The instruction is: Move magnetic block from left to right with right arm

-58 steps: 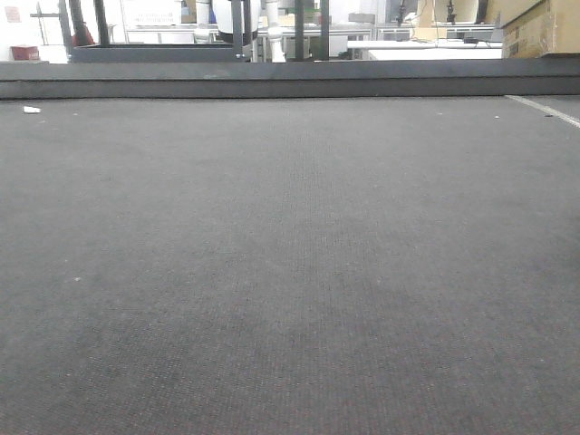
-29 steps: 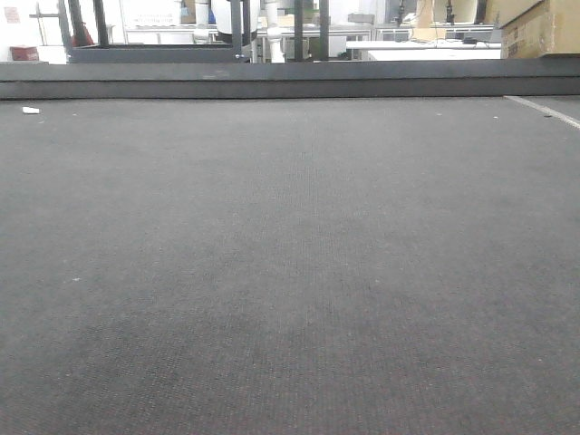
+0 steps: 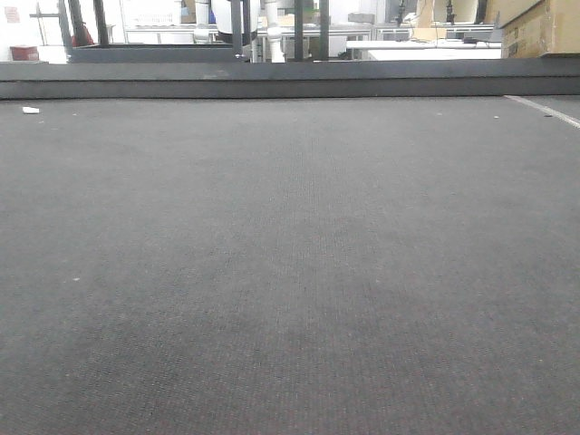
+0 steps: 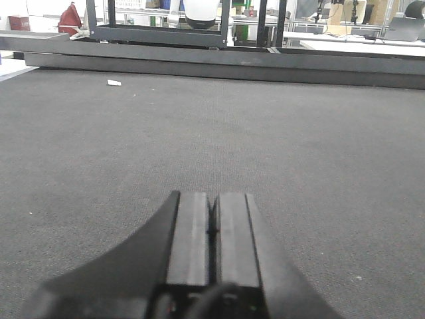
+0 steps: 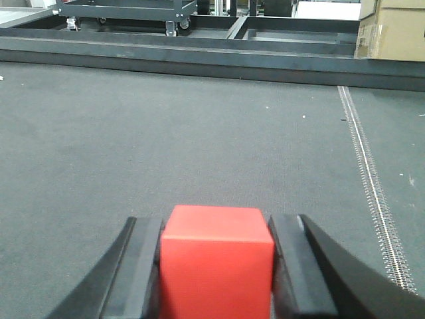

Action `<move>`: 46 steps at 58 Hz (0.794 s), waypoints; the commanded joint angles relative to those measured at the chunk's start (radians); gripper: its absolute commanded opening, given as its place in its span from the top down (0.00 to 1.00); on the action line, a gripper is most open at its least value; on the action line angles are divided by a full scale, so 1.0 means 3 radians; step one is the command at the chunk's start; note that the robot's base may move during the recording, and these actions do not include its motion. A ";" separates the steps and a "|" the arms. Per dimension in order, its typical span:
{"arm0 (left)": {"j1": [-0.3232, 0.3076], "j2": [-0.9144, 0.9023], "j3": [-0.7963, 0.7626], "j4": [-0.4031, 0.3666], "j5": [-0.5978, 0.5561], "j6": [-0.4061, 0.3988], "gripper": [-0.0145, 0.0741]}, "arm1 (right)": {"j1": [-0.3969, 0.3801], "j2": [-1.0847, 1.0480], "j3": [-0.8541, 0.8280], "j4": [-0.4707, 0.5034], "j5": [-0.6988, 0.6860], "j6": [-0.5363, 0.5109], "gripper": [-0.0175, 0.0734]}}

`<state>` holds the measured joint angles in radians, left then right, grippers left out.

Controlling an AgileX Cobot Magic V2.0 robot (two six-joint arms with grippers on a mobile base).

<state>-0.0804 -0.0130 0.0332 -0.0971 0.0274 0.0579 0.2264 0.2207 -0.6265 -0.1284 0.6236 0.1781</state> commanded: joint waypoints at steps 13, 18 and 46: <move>-0.0022 -0.0045 0.0027 -0.0016 -0.0281 -0.0020 0.98 | -0.0009 0.0038 -0.0087 -0.0065 -0.0278 -0.0025 0.62; -0.0022 -0.0045 0.0027 -0.0016 -0.0281 -0.0020 0.98 | -0.0009 0.0038 -0.0087 -0.0065 -0.0278 -0.0025 0.62; -0.0022 -0.0045 0.0027 -0.0016 -0.0281 -0.0020 0.98 | -0.0009 0.0038 -0.0087 -0.0065 -0.0278 -0.0025 0.62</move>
<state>-0.0804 -0.0130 0.0332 -0.0971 0.0274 0.0579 0.2264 0.2207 -0.6265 -0.1284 0.6236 0.1781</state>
